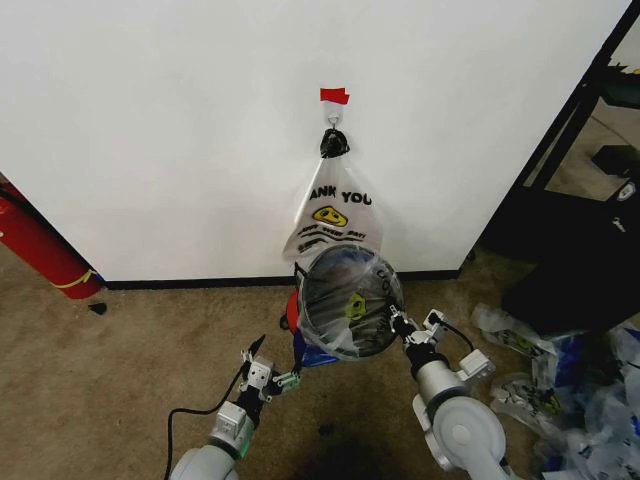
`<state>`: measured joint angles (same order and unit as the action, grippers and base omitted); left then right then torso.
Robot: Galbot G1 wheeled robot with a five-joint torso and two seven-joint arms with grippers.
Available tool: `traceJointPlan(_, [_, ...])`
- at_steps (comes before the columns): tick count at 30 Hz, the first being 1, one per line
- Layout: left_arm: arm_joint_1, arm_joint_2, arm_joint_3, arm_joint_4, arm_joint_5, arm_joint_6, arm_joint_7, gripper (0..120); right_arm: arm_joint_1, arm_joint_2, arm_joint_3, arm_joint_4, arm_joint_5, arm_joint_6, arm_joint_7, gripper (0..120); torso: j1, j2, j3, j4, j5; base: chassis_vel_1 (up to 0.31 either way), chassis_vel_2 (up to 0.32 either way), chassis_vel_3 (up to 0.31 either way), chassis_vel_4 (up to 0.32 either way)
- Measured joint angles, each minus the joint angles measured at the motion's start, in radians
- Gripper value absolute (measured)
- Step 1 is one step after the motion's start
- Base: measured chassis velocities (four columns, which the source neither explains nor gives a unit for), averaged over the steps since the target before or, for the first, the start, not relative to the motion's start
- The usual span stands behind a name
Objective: Pick up the garbage bag from the wall and place it over the trash bin.
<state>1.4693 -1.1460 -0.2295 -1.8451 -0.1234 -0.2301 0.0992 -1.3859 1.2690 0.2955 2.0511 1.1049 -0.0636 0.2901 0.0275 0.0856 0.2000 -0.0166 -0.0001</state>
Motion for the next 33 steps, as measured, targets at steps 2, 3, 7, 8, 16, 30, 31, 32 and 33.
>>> traceJointPlan(2, [0.003,0.006,-0.024,0.02,-0.009,-0.084,0.124,100,0.003,0.001,0.003,-0.005,0.0,0.0,0.002,0,0.0,0.0,0.0,0.0,0.0,0.0,0.0,0.0,0.0])
traceJointPlan(3, [0.006,0.007,-0.037,0.025,-0.017,-0.115,0.189,100,0.005,0.001,0.005,-0.009,0.0,0.0,0.003,0,0.0,0.0,0.0,0.0001,0.0,0.0,0.0,0.0,0.0])
traceJointPlan(7, [0.014,0.006,-0.093,0.029,-0.043,-0.196,0.391,100,0.014,0.001,0.013,-0.026,0.0,0.008,0.004,0,0.0,0.0,0.0,0.0001,0.0001,0.0,0.0,0.0,0.0])
traceJointPlan(8, [0.018,0.005,-0.121,0.022,-0.045,-0.217,0.455,100,0.02,0.003,0.015,-0.04,-0.007,0.022,0.001,0,0.0,0.0,0.0,0.0001,0.0001,0.0,0.0,0.0,0.0])
traceJointPlan(16, [0.057,0.006,-0.117,-0.183,-0.191,-0.091,0.28,100,0.029,0.013,-0.009,-0.096,-0.101,0.1,-0.058,0,0.0,0.0,0.0,0.0002,0.0002,0.0,0.0,0.0,0.0])
traceJointPlan(30, [-0.035,0.081,0.251,-0.425,-0.3,0.297,-0.224,67,0.025,0.01,-0.057,-0.147,-0.35,0.192,-0.214,0,0.0,0.0,0.0,0.0002,0.0002,0.0,0.0,0.0,0.0])
traceJointPlan(31, [-0.063,0.096,0.27,-0.428,-0.291,0.333,-0.253,61,0.023,0.011,-0.06,-0.148,-0.369,0.197,-0.222,0,0.0,0.0,0.0,0.0002,0.0003,0.0,0.0,0.0,0.0])
traceJointPlan(32, [-0.085,0.105,0.282,-0.429,-0.289,0.362,-0.281,55,0.022,0.012,-0.061,-0.151,-0.387,0.203,-0.231,0,0.0,0.0,0.0,0.0002,0.0001,0.0,0.0,0.0,0.0])
traceJointPlan(33, [-0.11,0.116,0.294,-0.43,-0.291,0.395,-0.31,53,0.021,0.013,-0.062,-0.155,-0.406,0.211,-0.239,0,0.0,0.0,0.0,0.0002,0.0,0.0,0.0,0.0,0.0])
